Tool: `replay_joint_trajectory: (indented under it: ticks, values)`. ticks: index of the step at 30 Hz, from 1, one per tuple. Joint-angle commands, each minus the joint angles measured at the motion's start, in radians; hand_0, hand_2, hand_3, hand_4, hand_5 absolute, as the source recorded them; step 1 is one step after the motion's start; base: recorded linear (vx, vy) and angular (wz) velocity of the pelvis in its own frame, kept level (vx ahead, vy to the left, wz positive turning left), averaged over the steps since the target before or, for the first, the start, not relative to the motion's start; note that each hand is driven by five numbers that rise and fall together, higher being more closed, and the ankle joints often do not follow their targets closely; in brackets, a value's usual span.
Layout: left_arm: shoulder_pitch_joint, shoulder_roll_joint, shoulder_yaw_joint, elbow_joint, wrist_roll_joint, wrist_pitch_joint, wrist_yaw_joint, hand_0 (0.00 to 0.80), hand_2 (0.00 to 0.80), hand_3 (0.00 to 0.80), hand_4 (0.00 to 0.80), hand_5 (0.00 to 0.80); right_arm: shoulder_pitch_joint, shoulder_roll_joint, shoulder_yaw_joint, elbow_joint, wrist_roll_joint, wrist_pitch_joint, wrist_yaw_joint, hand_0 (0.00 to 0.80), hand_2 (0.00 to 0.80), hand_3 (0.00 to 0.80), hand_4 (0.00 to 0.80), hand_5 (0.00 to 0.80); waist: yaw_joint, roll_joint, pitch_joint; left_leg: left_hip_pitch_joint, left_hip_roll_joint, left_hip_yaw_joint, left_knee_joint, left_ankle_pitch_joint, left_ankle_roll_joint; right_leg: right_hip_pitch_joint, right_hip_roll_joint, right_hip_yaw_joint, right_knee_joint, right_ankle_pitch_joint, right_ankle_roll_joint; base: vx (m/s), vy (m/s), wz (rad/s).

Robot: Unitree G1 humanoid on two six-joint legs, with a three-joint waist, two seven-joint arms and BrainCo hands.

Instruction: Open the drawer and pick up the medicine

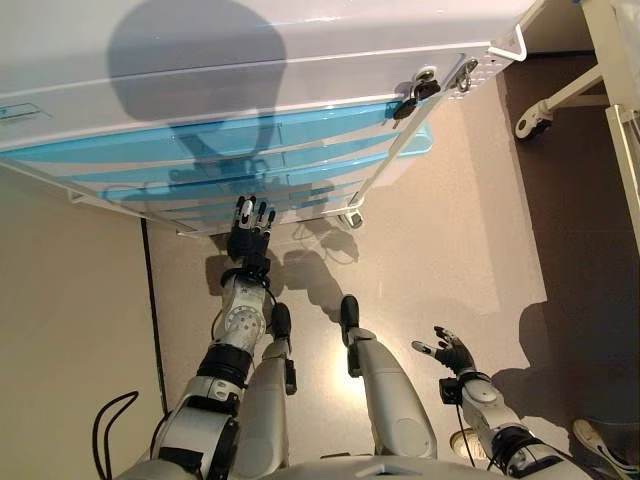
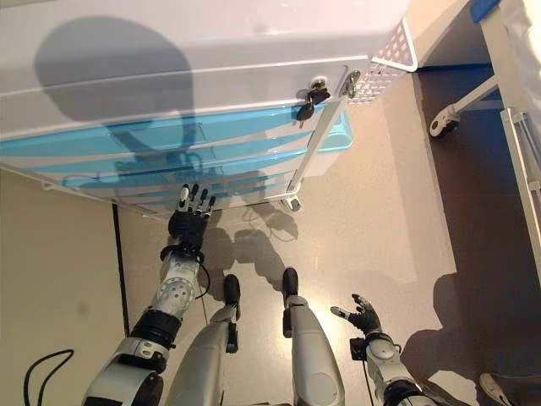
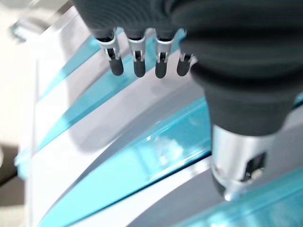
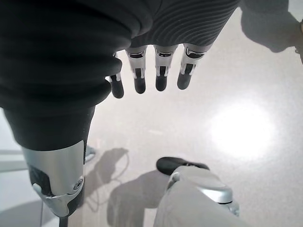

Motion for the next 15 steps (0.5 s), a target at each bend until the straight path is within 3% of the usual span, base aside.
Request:
replay_joint_trajectory:
  ticks: [1, 10, 11, 15]
  values:
    - [-0.030, 0.009, -0.017, -0.105, -0.022, -0.018, -0.071, 0.000, 0.000, 0.000, 0.000, 0.000, 0.028, -0.023, 0.034, -0.053, -0.016, 0.006, 0.015, 0.000, 0.000, 0.000, 0.000, 0.000, 0.009, -0.016, -0.019, -0.081, -0.038, -0.015, 0.072, -0.043, 0.019, -0.029, -0.006, -0.014, -0.111, 0.137, 0.053, 0.000, 0.000, 0.00]
    - [-0.115, 0.041, -0.027, -0.146, -0.032, -0.031, -0.084, 0.000, 0.000, 0.000, 0.000, 0.000, 0.029, -0.042, 0.053, -0.092, 0.003, -0.006, 0.046, 0.000, 0.000, 0.000, 0.000, 0.000, 0.007, -0.040, 0.007, -0.157, -0.036, -0.024, 0.205, -0.091, 0.025, -0.101, -0.005, -0.024, 0.014, 0.096, 0.040, -0.006, -0.021, 0.03]
    - [-0.137, 0.051, -0.023, -0.159, -0.031, -0.039, -0.078, 0.000, 0.000, 0.000, 0.000, 0.000, 0.038, -0.053, 0.053, -0.094, 0.007, -0.006, 0.052, 0.000, 0.000, 0.000, 0.000, 0.000, 0.007, -0.034, 0.006, -0.180, -0.031, -0.029, 0.277, -0.145, 0.022, -0.127, 0.002, -0.021, 0.091, 0.046, 0.038, 0.081, 0.000, 0.06]
    - [-0.161, 0.066, -0.021, -0.176, -0.024, -0.043, -0.072, 0.000, 0.000, 0.000, 0.000, 0.000, 0.047, -0.069, 0.052, -0.095, 0.002, -0.002, 0.063, 0.000, 0.000, 0.000, 0.000, 0.000, 0.002, -0.028, -0.008, -0.247, -0.026, -0.030, 0.391, -0.190, 0.023, -0.189, 0.005, -0.023, 0.195, 0.003, 0.029, 0.003, -0.004, 0.06]
